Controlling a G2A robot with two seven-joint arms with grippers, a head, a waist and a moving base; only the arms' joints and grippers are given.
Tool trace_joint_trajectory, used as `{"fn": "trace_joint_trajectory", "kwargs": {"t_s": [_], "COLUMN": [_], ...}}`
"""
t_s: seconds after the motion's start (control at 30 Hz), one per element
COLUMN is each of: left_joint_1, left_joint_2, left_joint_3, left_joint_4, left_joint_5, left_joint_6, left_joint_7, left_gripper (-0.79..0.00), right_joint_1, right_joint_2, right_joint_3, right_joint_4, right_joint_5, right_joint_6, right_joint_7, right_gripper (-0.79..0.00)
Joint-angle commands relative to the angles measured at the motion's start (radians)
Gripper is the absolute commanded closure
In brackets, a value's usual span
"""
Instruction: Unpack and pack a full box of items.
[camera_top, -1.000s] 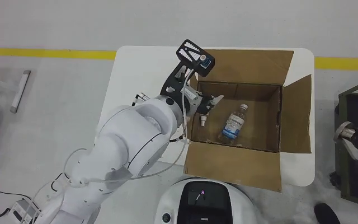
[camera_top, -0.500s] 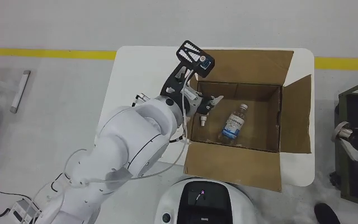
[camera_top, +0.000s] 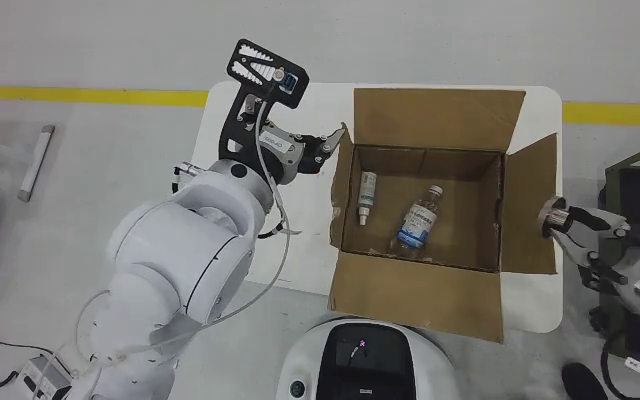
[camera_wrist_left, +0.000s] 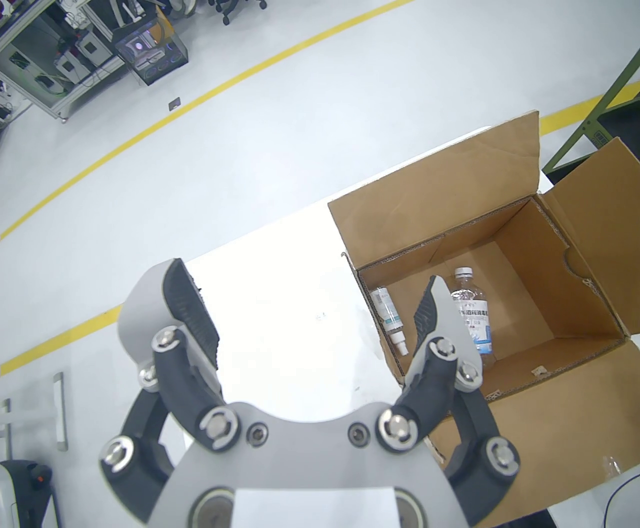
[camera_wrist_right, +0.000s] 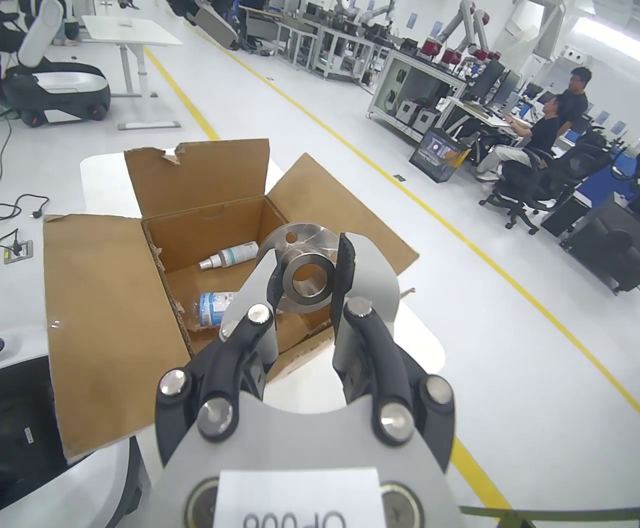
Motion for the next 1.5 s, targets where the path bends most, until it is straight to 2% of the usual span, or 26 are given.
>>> {"fn": "trace_joint_trajectory", "kwargs": {"t_s": [0.0,0.3,0.53,0.97,1.2,1.47], "left_joint_1": [-0.001,-0.001,-0.001,-0.001,-0.001,-0.001], "left_joint_2": [0.0,0.0,0.0,0.0,0.0,0.0], "left_joint_3": [0.001,0.001,0.001,0.001,0.001,0.001], "left_joint_4": [0.001,0.001,0.001,0.001,0.001,0.001], "left_joint_5": [-0.001,-0.001,-0.001,-0.001,-0.001,-0.001], "left_joint_6": [0.0,0.0,0.0,0.0,0.0,0.0], "left_joint_7": [0.0,0.0,0.0,0.0,0.0,0.0], "left_gripper": [-0.785,-0.785,-0.785,-0.785,-0.785,-0.785], "right_joint_1": [0.041,0.195,0.245,0.235,0.224,0.327], "right_joint_2": [0.01,0.036,0.034,0.034,0.03,0.016], "right_joint_3": [-0.075,-0.415,-0.636,-0.639,-0.765,-0.876], "right_joint_4": [0.0,0.0,0.0,0.002,0.031,0.139], "right_joint_5": [-0.025,-0.285,-0.468,-0.495,-0.662,-0.658], "right_joint_6": [0.032,0.172,0.302,0.305,0.371,0.407], "right_joint_7": [0.053,0.286,0.41,0.413,0.523,0.694], "right_gripper": [0.0,0.0,0.0,0.0,0.0,0.0]}}
